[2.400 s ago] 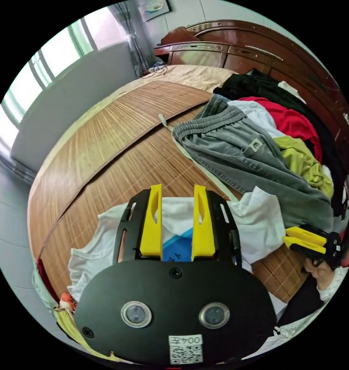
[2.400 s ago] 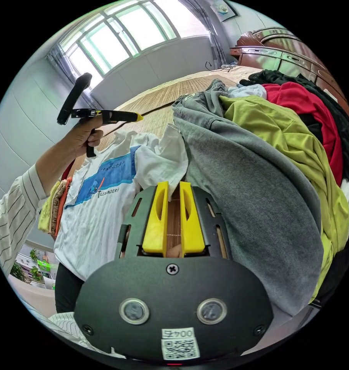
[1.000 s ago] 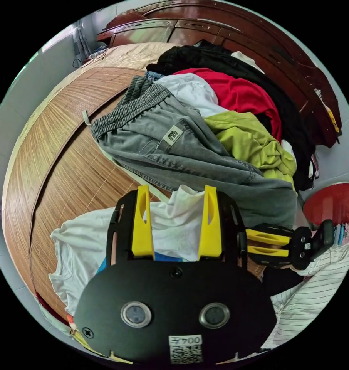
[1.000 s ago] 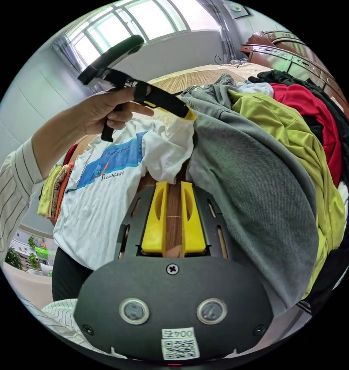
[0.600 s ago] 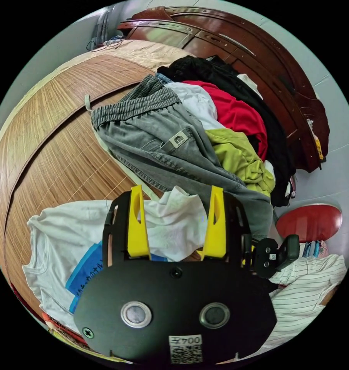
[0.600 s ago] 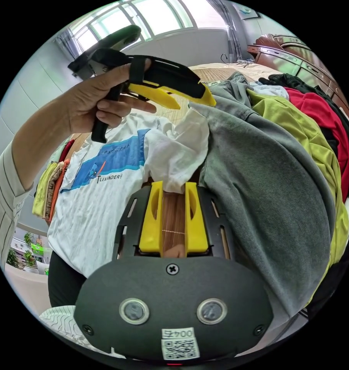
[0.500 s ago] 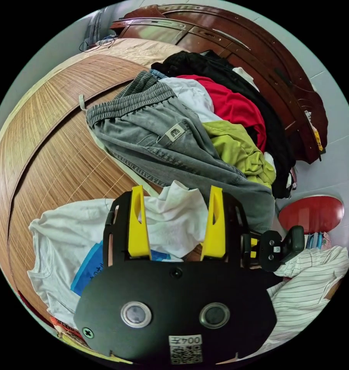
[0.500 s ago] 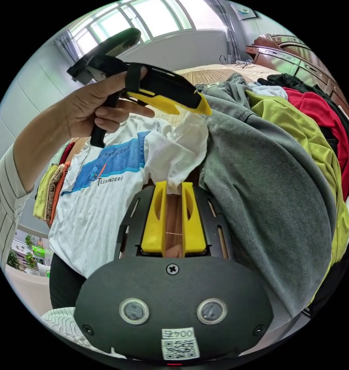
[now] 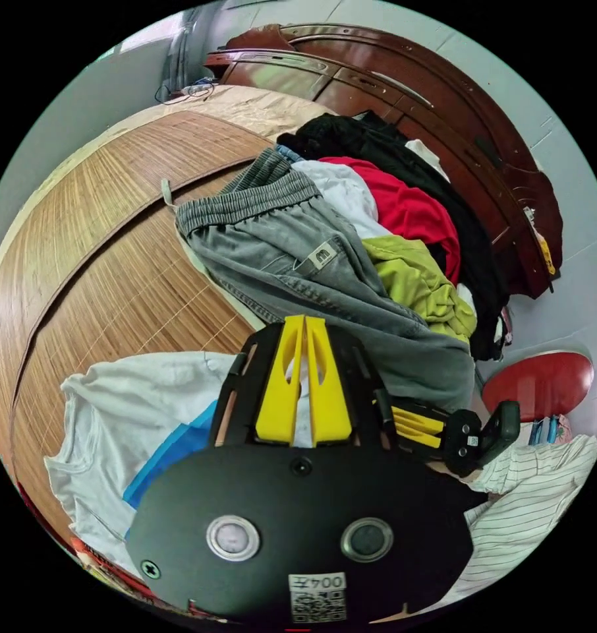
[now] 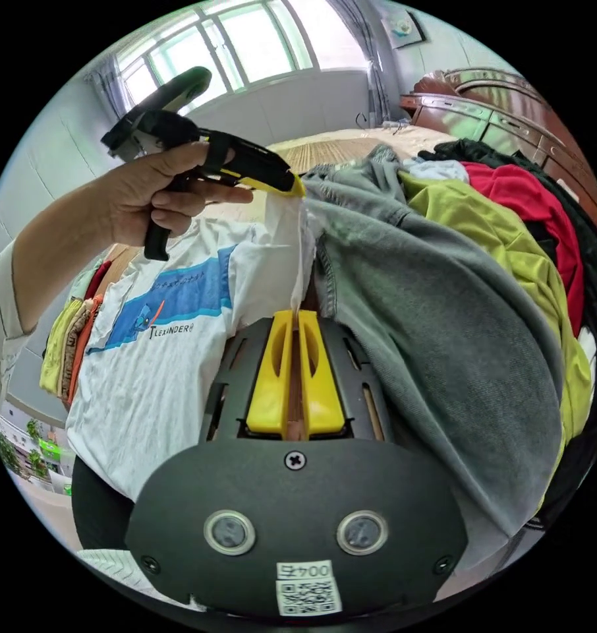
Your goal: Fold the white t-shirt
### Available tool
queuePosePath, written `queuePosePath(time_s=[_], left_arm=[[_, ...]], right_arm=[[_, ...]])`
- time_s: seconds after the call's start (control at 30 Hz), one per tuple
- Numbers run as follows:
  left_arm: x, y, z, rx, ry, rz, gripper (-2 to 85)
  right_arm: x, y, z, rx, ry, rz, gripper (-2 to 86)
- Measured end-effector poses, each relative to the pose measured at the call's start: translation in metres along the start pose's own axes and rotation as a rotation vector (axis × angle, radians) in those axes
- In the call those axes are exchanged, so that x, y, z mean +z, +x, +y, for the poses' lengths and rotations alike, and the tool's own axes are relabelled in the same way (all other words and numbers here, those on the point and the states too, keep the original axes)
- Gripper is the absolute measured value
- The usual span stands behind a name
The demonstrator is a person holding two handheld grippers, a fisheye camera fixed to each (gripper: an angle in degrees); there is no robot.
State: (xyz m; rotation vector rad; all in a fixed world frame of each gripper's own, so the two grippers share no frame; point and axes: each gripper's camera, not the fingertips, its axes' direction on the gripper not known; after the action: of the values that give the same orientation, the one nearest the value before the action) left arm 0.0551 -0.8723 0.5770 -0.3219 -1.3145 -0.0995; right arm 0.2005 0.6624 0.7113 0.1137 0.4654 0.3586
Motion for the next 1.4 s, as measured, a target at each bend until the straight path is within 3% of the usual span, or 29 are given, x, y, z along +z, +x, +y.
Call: queuePosePath(time_s=[0.17,0.37,0.63,0.77,0.87,1.03,1.2,1.27,1.4], left_arm=[[-0.06,-0.065,0.073,-0.092,0.142,0.089,0.8],[-0.106,-0.164,0.192,-0.204,0.23,0.095,1.4],[-0.068,-0.335,0.393,-0.698,0.315,0.398,9.1],[-0.076,-0.35,0.452,-0.75,0.382,0.383,10.3],[-0.084,-0.328,0.444,-0.662,0.396,0.368,9.3],[-0.078,-0.26,0.364,-0.45,0.32,0.263,7.7],[-0.026,-0.178,0.235,-0.246,0.103,-0.03,5.4],[-0.016,-0.16,0.194,-0.209,0.091,-0.138,4.5],[0.003,-0.146,0.104,-0.185,0.002,-0.213,4.9]], right_arm=[[-0.039,-0.047,-0.004,-0.118,0.134,-0.01,-0.4],[-0.061,-0.178,-0.012,-0.408,0.19,0.086,-0.1],[0.03,-0.348,0.027,-0.934,-0.037,0.401,5.0],[0.03,-0.358,0.043,-0.963,0.01,0.391,7.1],[0.005,-0.327,0.038,-0.821,0.035,0.226,6.8],[-0.002,-0.189,-0.001,-0.38,-0.005,-0.025,8.6],[0.034,-0.114,-0.03,-0.234,-0.089,-0.185,12.4],[0.05,-0.101,-0.036,-0.214,-0.105,-0.236,12.6],[0.078,-0.088,-0.049,-0.261,-0.163,-0.28,12.4]])
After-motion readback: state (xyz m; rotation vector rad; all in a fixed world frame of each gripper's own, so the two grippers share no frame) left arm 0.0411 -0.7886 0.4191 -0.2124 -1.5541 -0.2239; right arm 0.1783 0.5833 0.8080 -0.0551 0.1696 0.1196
